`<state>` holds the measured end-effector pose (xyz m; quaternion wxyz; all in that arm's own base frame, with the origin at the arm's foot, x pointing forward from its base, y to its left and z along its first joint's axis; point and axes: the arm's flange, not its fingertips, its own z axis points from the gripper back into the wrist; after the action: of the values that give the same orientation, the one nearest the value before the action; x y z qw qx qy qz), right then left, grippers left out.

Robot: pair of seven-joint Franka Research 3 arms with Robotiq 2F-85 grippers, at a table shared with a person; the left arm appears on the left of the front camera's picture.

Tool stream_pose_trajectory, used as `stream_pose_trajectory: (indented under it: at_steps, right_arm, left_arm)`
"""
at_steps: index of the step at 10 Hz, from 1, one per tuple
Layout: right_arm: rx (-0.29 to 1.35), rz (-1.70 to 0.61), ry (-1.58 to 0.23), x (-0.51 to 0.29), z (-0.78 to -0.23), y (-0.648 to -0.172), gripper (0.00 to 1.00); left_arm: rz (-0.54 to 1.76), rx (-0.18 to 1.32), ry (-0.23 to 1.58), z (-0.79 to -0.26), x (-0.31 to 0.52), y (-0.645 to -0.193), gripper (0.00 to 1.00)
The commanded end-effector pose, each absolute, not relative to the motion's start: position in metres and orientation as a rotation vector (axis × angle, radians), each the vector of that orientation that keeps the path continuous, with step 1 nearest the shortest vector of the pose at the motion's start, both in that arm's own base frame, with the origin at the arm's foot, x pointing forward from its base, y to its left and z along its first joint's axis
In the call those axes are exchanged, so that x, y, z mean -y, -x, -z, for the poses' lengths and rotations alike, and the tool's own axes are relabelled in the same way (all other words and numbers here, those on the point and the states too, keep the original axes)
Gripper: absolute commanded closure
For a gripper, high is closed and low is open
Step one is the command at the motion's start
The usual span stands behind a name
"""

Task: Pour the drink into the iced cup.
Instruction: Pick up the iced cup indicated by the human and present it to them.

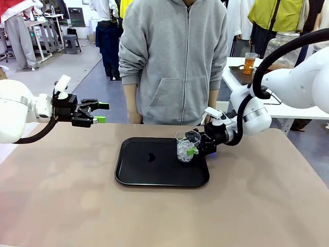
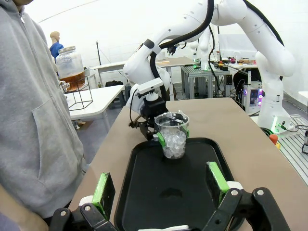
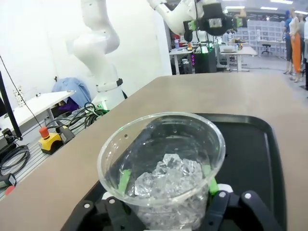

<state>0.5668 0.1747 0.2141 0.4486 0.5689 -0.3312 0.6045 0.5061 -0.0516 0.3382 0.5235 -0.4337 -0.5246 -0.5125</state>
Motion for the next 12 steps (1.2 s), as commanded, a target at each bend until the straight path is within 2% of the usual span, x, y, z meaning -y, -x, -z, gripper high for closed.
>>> stream_pose_trajectory:
  at_steps: [1,5,7,12]
  right_arm:
    - [0.944,-1.489,-1.361,-0.167,-0.248,-0.566,0.29]
    - [1.138,-1.399,-1.274,-0.148,-0.307,-0.567,0.29]
    - [1.142,-1.356,-1.256,-0.144,-0.332,-0.566,0.29]
    - [1.033,-1.253,-1.221,-0.145,-0.371,-0.581,0.29]
  left_arm:
    - [1.235,1.249,1.033,-0.339,0.052,-0.505,0.0]
    - [1.235,1.249,1.033,-0.339,0.052,-0.505,0.0]
    - [1.235,1.249,1.033,-0.339,0.052,-0.505,0.0]
    - [1.235,1.249,1.033,-0.339,0.052,-0.505,0.0]
